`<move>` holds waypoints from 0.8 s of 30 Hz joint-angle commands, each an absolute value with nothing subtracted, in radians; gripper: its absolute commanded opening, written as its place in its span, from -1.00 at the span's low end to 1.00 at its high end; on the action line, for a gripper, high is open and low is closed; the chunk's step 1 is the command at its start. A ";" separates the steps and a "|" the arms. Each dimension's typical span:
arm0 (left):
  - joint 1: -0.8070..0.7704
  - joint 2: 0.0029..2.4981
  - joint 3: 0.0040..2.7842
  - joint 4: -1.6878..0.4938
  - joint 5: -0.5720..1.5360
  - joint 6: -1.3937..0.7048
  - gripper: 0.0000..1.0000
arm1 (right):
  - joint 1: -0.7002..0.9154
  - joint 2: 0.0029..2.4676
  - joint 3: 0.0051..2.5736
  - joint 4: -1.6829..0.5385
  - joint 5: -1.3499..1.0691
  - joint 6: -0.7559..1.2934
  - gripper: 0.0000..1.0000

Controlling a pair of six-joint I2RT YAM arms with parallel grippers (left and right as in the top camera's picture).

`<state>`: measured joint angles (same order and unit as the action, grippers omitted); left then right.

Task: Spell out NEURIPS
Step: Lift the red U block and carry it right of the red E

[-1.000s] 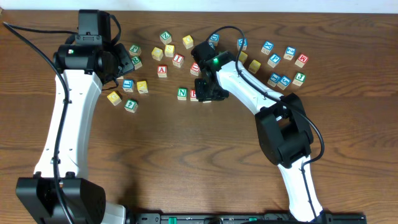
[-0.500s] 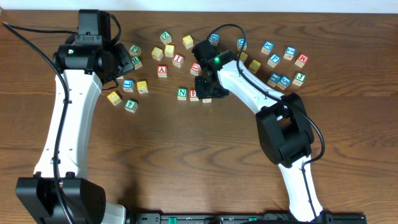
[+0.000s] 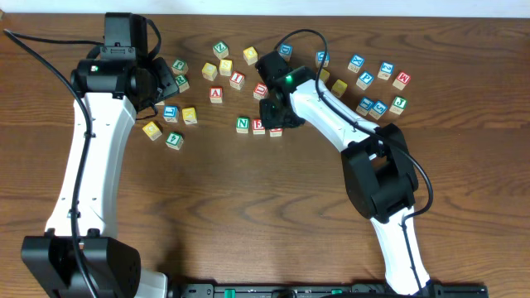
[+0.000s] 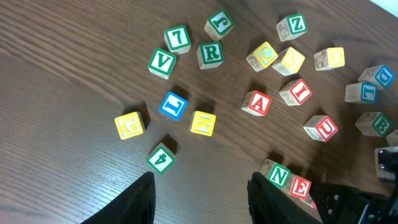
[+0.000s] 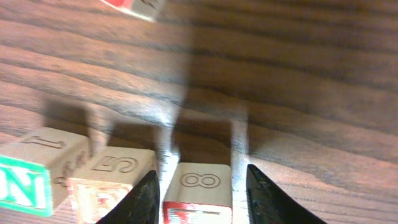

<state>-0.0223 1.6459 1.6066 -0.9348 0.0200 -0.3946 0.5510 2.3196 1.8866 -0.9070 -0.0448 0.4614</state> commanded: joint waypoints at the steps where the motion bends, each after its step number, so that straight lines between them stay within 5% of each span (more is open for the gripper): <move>1: -0.021 1.647 1.607 -0.934 0.015 -0.386 -0.05 | 0.542 2.276 1.930 -0.912 -0.029 0.427 -0.16; 5: -0.021 1.647 1.607 -0.934 0.015 -0.386 -0.05 | 0.535 2.242 1.930 -0.948 -0.029 0.421 -0.11; 8: -0.021 1.647 1.607 -0.934 0.015 -0.386 -0.05 | 0.535 2.235 1.930 -1.018 -0.034 0.420 -0.66; 10: -0.021 1.647 1.607 -0.934 0.015 -0.386 -0.05 | 0.535 2.235 1.930 -1.062 -0.041 0.421 -0.83; 24: -0.021 1.647 1.607 -0.934 0.015 -0.386 -0.05 | 0.564 2.239 1.907 -1.125 -0.065 0.389 -0.98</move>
